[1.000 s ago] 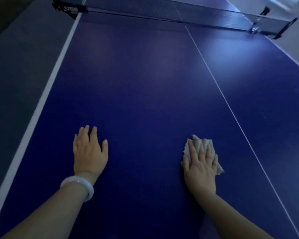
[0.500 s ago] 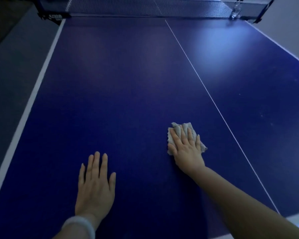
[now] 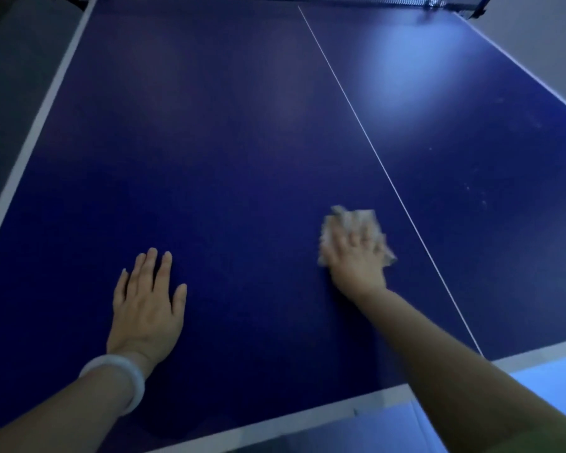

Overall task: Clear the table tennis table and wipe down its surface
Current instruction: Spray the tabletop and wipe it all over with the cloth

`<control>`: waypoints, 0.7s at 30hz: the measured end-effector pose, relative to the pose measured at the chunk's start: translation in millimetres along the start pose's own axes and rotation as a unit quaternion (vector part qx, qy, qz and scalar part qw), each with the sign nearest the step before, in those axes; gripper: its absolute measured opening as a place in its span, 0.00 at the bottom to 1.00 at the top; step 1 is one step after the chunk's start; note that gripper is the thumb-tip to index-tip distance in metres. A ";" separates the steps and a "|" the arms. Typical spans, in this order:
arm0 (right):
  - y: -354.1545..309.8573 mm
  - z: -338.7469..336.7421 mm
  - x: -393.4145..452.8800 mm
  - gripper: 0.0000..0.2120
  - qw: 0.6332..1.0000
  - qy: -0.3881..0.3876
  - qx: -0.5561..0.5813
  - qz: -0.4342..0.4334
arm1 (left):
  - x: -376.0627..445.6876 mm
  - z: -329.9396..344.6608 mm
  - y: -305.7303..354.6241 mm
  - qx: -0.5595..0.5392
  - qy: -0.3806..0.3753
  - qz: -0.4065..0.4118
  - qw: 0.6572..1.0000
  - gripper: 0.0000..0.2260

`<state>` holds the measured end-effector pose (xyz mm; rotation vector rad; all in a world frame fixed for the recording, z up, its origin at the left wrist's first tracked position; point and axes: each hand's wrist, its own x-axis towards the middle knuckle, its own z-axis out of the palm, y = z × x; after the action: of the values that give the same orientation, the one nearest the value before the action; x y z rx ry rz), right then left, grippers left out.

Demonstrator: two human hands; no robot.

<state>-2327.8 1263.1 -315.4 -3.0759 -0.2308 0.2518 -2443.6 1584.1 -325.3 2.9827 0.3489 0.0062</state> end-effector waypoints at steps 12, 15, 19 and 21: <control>108.4 -7.6 -73.7 0.29 0.990 -0.007 0.057 0.130 | 0.9 2.6 -0.5 0.002 0.008 -0.003 1.000 0.29; 69.1 -0.8 -80.3 0.27 0.980 0.017 0.097 0.174 | 0.4 2.9 -2.5 0.002 0.008 -0.002 1.000 0.29; 29.7 18.3 -121.9 0.28 0.999 0.006 0.039 -0.018 | 0.3 1.9 -2.2 -0.007 0.006 0.002 1.000 0.30; 50.9 19.3 -133.1 0.28 1.000 0.010 -0.002 -0.002 | -0.9 1.0 -2.5 -0.004 0.004 0.006 1.000 0.29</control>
<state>-2453.5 1193.3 -316.3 -3.0793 -0.2369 0.2190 -2445.0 1586.2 -326.7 2.9784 0.3311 0.0207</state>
